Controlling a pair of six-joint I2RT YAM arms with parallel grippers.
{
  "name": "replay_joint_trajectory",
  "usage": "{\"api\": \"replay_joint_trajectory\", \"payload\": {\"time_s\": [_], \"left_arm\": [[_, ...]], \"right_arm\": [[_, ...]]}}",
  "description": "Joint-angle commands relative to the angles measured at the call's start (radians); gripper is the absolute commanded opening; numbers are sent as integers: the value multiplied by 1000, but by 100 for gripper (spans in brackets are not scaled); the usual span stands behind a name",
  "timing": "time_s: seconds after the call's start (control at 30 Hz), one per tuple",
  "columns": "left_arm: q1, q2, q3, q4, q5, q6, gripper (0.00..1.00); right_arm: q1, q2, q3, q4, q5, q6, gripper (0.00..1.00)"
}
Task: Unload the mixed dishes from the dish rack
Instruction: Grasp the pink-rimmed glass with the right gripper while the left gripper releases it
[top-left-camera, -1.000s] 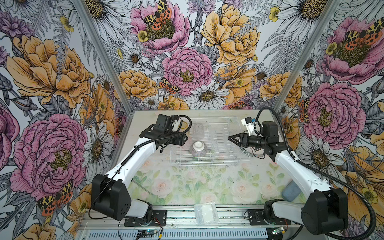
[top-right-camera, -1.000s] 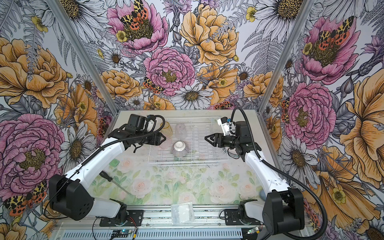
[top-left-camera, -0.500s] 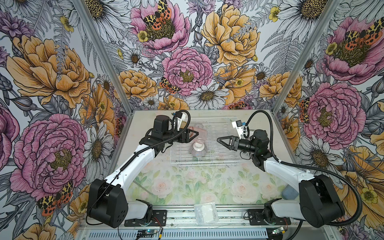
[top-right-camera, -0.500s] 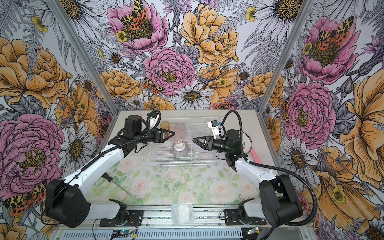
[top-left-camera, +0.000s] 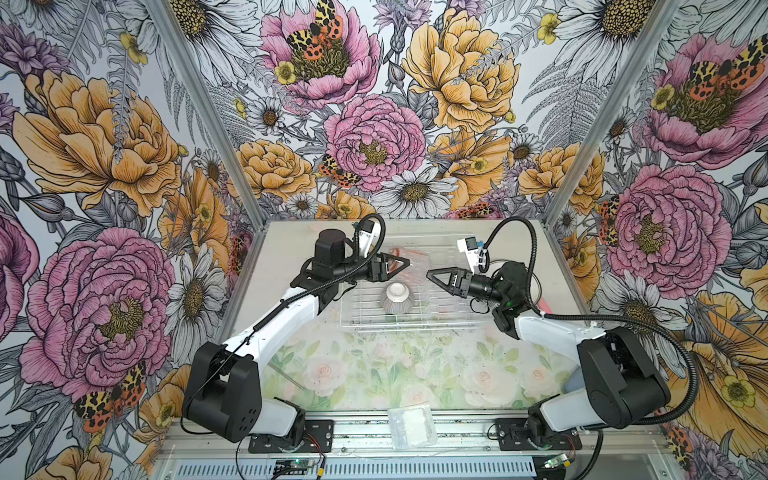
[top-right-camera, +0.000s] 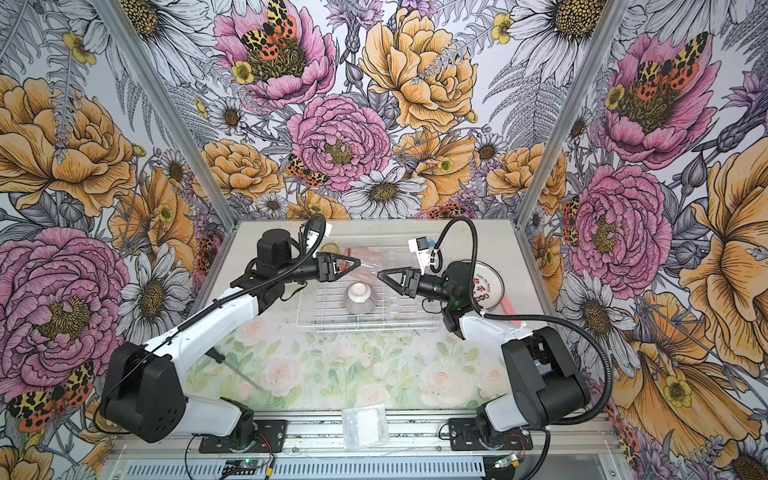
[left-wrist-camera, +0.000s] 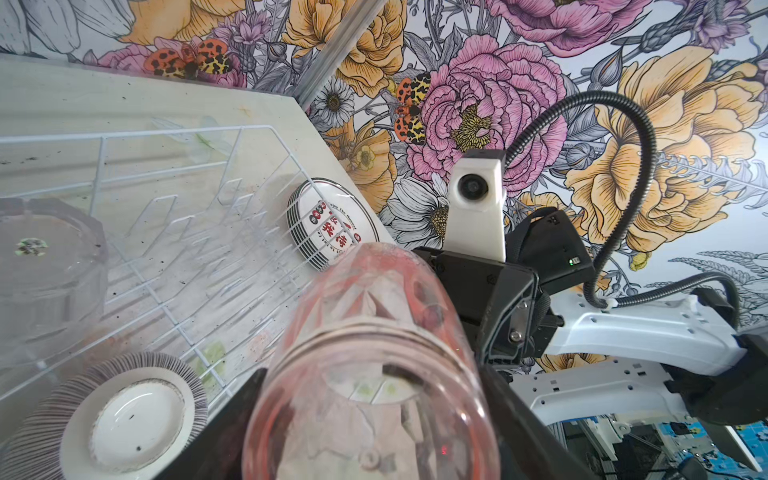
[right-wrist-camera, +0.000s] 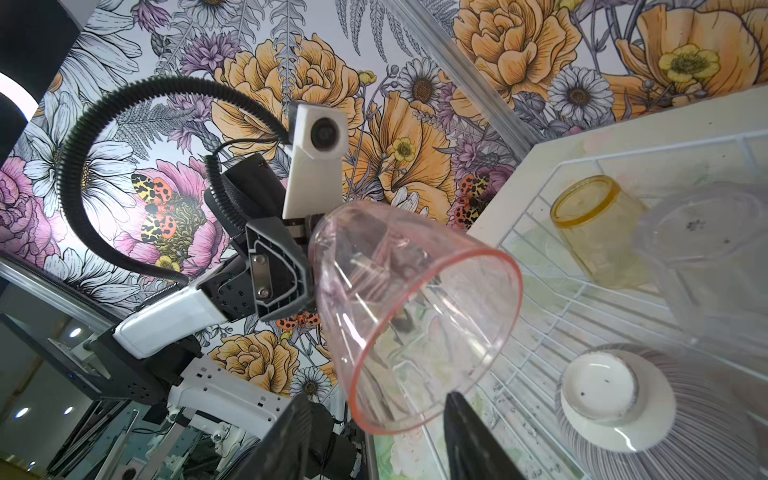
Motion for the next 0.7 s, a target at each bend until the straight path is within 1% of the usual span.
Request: {"api": "replay_joint_trajectory", "payload": {"time_s": [0.0, 0.07, 0.17, 0.23, 0.33, 0.43, 0.53, 0.6, 0.67], "left_arm": [[-17, 20, 7, 90, 43, -35, 58], [-23, 31, 8, 111, 50, -46, 58], [-33, 43, 13, 129, 51, -54, 58], [-36, 50, 16, 136, 52, -58, 58], [-39, 54, 19, 137, 52, -57, 58], [-42, 56, 19, 136, 52, -56, 59], [-44, 56, 18, 135, 53, -54, 59], [-42, 50, 16, 120, 42, -46, 63], [-42, 32, 16, 65, 14, -11, 67]], "right_arm": [[11, 43, 50, 238, 6, 112, 52], [12, 71, 67, 286, 6, 151, 48], [18, 98, 89, 295, 6, 159, 39], [22, 107, 96, 303, 5, 168, 30], [26, 109, 100, 307, 0, 177, 19], [25, 104, 102, 308, 4, 182, 0], [26, 98, 106, 310, 6, 186, 0], [24, 91, 113, 309, 1, 186, 0], [17, 73, 117, 302, -3, 186, 0]]}}
